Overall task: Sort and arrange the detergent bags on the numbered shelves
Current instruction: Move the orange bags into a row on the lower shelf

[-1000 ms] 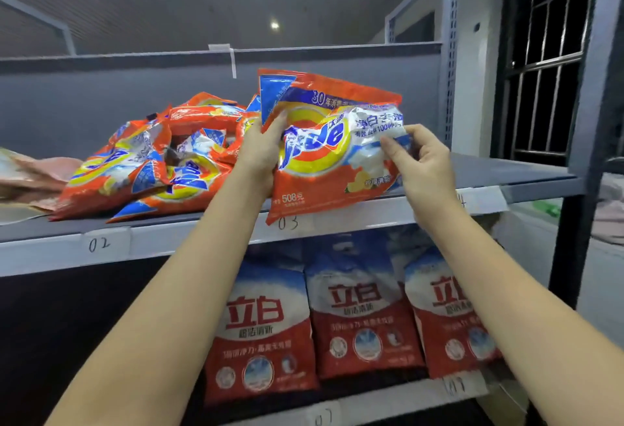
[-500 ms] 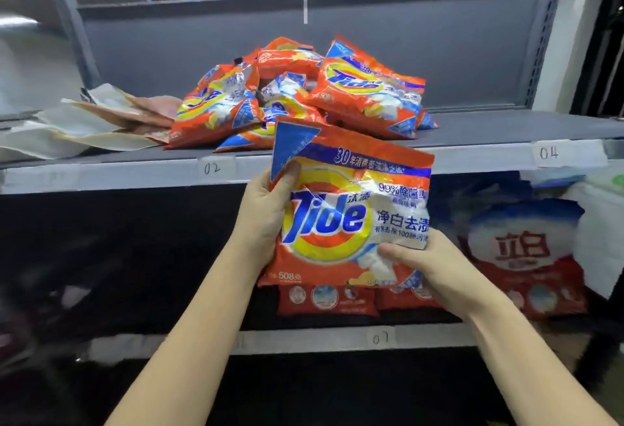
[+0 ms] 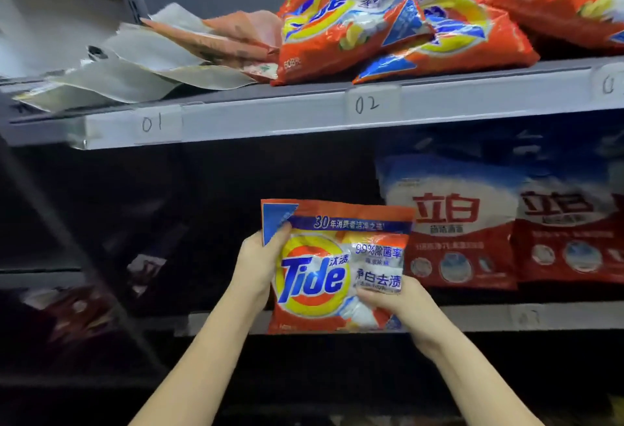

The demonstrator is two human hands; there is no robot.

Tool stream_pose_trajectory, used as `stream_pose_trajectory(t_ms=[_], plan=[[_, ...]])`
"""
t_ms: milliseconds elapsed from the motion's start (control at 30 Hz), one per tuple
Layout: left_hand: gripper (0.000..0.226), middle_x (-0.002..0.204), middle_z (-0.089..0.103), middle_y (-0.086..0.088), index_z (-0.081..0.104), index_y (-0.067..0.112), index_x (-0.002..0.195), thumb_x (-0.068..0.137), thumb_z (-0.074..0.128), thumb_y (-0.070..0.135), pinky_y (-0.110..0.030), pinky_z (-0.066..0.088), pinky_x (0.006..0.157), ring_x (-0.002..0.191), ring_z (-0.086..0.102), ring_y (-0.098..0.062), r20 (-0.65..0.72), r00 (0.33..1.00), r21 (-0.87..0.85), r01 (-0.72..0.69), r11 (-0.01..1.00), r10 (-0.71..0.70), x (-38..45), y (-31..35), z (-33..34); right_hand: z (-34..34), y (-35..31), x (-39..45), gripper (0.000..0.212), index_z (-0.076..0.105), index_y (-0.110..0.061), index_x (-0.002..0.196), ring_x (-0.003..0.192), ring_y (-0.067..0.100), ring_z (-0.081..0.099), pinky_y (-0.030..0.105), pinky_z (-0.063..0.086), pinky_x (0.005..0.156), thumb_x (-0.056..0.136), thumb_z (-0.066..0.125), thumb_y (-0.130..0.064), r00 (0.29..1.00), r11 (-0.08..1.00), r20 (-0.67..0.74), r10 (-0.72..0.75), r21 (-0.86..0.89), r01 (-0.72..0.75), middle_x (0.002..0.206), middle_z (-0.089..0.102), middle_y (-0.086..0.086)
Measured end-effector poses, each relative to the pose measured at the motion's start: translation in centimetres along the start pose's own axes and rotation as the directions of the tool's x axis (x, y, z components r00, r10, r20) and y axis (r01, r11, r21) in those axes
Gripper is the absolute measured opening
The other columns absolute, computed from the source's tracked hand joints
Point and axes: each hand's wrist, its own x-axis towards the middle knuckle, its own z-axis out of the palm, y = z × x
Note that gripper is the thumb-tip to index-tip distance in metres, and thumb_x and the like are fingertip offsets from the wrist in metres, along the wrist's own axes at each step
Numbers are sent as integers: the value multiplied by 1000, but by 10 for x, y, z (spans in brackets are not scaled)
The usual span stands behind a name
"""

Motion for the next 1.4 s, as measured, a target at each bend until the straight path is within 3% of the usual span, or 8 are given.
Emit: stream_pose_trajectory(t_ms=[133,400,633,767,867,1033,1267,1400], plan=[[19,80,74,-8,67,15,91,90,59,32,-37,58,71,75,72,-25,-40,997,17,63,998,-62,62,-12,-22,21,-1,59,20,67,-27,85,72,-7,66,7,49,62,78,73,-9,995,1000,-98,-7,-30,4,82,72,-15],[26,92,73,-9,67,16,99,92,57,38,-40,56,79,83,70,-25,-11,997,25,71,997,-71,203,-33,-12,44,2,202,38,67,-4,108,94,30,66,48,54,85,75,78,-19,888,995,-454,-70,28,92,104,69,15],[21,88,69,-7,63,19,88,95,54,36,-37,55,79,78,67,-19,-24,1000,-38,-3,999,2,294,-59,27,34,2,295,32,56,5,120,108,31,57,36,46,92,88,57,5,770,944,-638,-17,244,222,118,61,18],[25,83,68,-5,63,19,87,96,51,40,-33,58,79,76,67,-18,-28,1000,23,0,1000,0,320,-67,46,28,17,324,32,52,3,124,114,29,56,21,48,82,92,53,-1,715,969,-695,-73,121,215,117,59,15],[34,92,70,-9,65,13,106,91,58,42,-43,56,84,82,69,-23,-26,1000,13,16,1000,-16,333,-66,51,24,21,340,30,55,0,121,111,31,58,35,48,91,92,56,-6,677,975,-728,-102,63,215,120,61,17],[17,78,65,-3,59,22,81,96,54,30,-36,56,76,70,64,-16,-34,999,-4,-25,1000,25,341,-62,60,12,14,354,26,60,-4,117,101,27,63,33,50,81,91,58,-10,681,978,-730,-66,88,188,111,65,13],[14,76,66,-1,63,17,89,94,57,29,-28,55,64,68,64,-14,-103,992,19,-67,998,68,340,-63,62,4,20,367,31,58,-5,120,106,28,62,41,51,90,91,59,-15,650,985,-751,-115,2,175,115,64,14],[23,92,67,0,64,18,103,91,59,37,-34,54,79,85,65,-15,-156,985,159,-43,986,68,323,-83,51,5,32,356,34,54,-2,124,113,28,57,37,47,95,92,56,-16,648,989,-749,-138,-144,44,122,60,14]])
